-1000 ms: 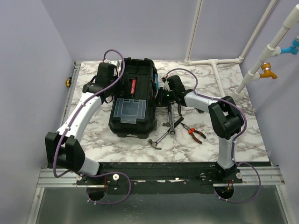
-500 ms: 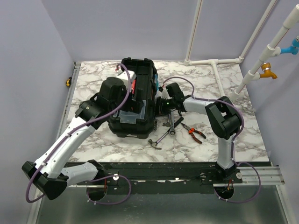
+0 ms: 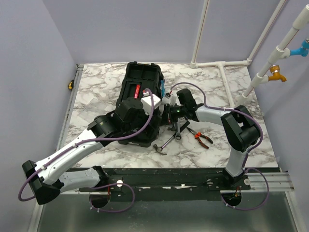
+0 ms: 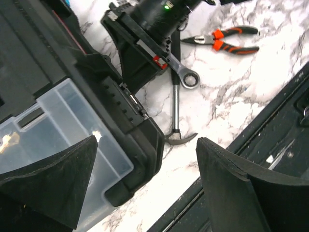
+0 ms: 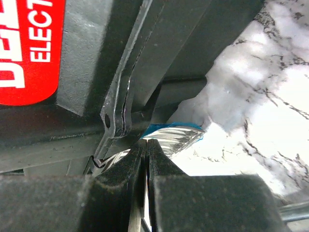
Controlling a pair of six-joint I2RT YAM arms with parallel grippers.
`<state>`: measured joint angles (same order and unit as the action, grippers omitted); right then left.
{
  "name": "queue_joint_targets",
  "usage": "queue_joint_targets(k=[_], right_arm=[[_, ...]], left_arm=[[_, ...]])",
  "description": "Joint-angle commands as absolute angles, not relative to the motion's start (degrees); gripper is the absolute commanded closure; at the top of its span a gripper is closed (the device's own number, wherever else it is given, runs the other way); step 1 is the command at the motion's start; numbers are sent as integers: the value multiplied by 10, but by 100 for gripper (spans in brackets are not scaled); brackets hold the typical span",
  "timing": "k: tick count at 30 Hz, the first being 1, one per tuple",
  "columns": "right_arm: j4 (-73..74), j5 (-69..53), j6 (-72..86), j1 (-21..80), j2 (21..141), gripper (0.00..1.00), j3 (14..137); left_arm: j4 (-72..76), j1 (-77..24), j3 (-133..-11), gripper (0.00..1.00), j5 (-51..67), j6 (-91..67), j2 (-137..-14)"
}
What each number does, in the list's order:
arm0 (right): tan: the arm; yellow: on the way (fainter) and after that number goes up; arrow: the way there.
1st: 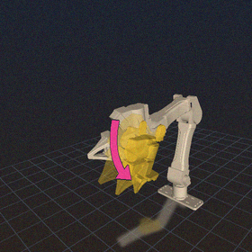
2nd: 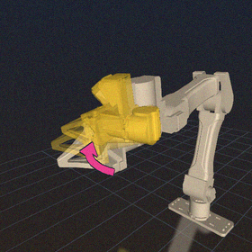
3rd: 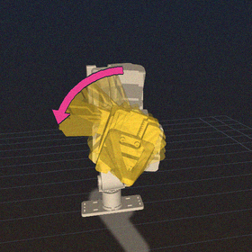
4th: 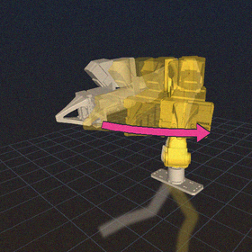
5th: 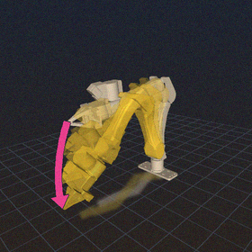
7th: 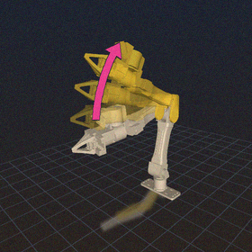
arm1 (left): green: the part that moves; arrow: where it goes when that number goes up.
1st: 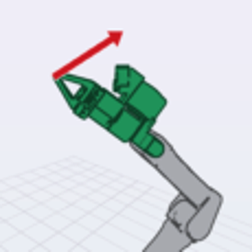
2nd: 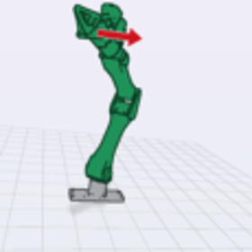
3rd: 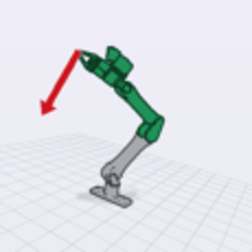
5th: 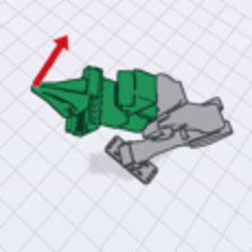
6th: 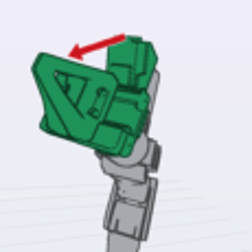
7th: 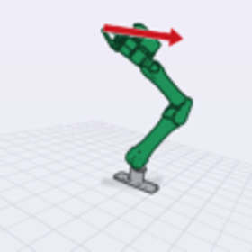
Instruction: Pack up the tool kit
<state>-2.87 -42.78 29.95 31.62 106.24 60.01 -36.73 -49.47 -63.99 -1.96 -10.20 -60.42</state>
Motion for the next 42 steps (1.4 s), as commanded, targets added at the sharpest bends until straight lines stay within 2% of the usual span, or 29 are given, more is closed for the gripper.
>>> queue_joint_targets(k=[1,9,13,16,20,27,37,42], right_arm=[[15,-424,277,325,1050,90,607],[65,-226,275,315,1049,93,645],[66,-182,290,315,1075,93,678],[50,-217,299,314,1114,93,706],[41,-329,299,314,1175,93,743],[13,-469,287,314,1200,93,680],[-4,-564,261,313,1132,93,599],[-63,-611,302,310,1078,92,558]], left_arm=[[-414,-537,-688,16,-82,-63,-643],[-396,-542,-664,14,-140,-111,-645],[-446,-538,-673,7,-248,-211,-664],[-428,-530,-653,4,-240,-232,-661],[-433,-515,-650,3,-234,-239,-678],[-461,-503,-634,3,-275,-244,-700],[-432,-465,-583,3,-236,-227,-662],[-425,-462,-586,3,-220,-217,-643]])
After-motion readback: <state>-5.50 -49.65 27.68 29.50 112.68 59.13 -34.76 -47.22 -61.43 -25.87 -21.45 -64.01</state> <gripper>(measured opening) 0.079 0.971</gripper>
